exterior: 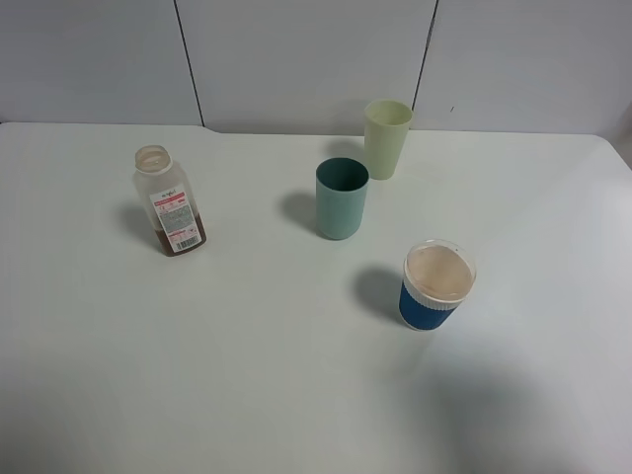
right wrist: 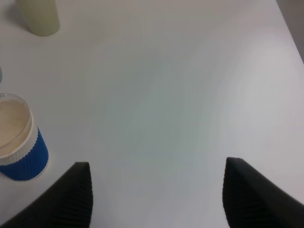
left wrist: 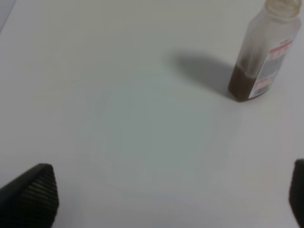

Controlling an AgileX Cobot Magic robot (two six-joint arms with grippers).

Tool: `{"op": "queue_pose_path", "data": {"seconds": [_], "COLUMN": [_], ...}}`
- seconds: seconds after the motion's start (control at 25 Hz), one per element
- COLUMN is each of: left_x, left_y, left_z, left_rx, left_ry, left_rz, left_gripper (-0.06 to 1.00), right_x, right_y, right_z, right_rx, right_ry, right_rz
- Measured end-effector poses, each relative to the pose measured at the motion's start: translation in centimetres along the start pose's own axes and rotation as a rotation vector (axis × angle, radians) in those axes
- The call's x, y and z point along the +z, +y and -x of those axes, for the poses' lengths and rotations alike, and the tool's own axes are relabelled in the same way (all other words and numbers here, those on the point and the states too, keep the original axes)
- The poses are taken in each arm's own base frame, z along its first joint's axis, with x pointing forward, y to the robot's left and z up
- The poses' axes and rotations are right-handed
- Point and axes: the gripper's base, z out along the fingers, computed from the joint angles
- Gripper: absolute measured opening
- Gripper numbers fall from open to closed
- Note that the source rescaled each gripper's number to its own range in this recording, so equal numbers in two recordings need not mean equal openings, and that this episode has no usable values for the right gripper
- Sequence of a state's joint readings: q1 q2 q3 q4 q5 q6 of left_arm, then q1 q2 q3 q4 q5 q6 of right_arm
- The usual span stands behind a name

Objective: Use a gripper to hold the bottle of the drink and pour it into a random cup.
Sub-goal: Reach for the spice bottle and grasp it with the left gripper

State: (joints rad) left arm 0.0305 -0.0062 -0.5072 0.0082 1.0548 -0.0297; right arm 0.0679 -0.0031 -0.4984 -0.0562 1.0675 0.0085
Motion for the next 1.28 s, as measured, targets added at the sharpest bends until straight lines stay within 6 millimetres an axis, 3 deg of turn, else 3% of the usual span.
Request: {"op": "queue_pose_path", "data": {"seconds": [1.28], "left_x": [0.00], "left_y": [0.00], "left_z": [0.00], "left_rx": [0.000], "left_ry": [0.000], "left_rz": [0.000], "left_gripper": [0.98], "right_x": [0.00], "right_y": [0.00], "right_z": [0.00], "right_rx": [0.000], "right_ry": [0.000], "right_rz": [0.000]}}
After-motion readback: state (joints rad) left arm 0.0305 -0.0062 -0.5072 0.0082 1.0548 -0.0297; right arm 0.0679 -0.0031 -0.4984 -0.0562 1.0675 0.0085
